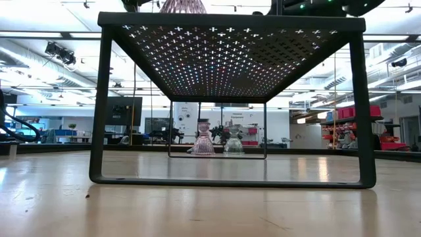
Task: Pick & Place candle stick holders
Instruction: Put the right black candle holder on the shelf aligned with the other black candle holder
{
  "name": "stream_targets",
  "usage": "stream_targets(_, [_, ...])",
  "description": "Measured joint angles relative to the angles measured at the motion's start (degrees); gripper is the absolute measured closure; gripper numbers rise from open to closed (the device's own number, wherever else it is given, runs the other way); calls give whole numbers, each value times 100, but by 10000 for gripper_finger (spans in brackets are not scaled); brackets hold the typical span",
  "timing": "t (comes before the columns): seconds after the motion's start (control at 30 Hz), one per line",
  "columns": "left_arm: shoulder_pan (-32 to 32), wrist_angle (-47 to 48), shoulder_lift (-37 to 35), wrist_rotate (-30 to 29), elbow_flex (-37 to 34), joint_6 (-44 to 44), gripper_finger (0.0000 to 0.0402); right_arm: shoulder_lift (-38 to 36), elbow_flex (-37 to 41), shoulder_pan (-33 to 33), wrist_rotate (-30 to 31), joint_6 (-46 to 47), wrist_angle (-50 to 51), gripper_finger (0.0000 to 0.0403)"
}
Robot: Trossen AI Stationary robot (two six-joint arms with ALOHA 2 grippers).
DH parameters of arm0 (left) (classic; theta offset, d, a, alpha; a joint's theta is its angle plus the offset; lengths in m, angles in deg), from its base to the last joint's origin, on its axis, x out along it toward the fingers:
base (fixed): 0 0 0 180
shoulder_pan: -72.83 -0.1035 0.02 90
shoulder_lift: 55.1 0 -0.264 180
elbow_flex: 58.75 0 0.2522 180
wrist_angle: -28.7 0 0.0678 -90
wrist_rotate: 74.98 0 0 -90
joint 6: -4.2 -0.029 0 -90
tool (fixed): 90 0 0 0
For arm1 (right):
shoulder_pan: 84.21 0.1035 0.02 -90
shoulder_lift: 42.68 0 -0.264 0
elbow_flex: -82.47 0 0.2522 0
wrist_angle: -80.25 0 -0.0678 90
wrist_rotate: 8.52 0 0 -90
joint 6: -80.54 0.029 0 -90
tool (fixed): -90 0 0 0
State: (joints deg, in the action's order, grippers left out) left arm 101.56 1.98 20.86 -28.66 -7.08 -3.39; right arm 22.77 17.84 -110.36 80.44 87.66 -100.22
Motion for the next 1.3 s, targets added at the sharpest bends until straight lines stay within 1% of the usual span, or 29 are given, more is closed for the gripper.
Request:
stream_targets(0.27, [-1, 4, 0, 0, 0, 0, 181, -269, 0, 522, -2, 13, 546, 388])
stream_targets(0.6, [-1, 9, 0, 0, 0, -2, 181, -433, 0, 1341, -2, 13, 594, 388])
stream_targets(0.9, [-2, 9, 0, 0, 0, -2, 181, -456, 0, 2111, 19, 21, 912, 388])
stream_targets(1.3, [-2, 13, 0, 0, 0, -4, 181, -452, 0, 3213, 743, -9, 990, 388])
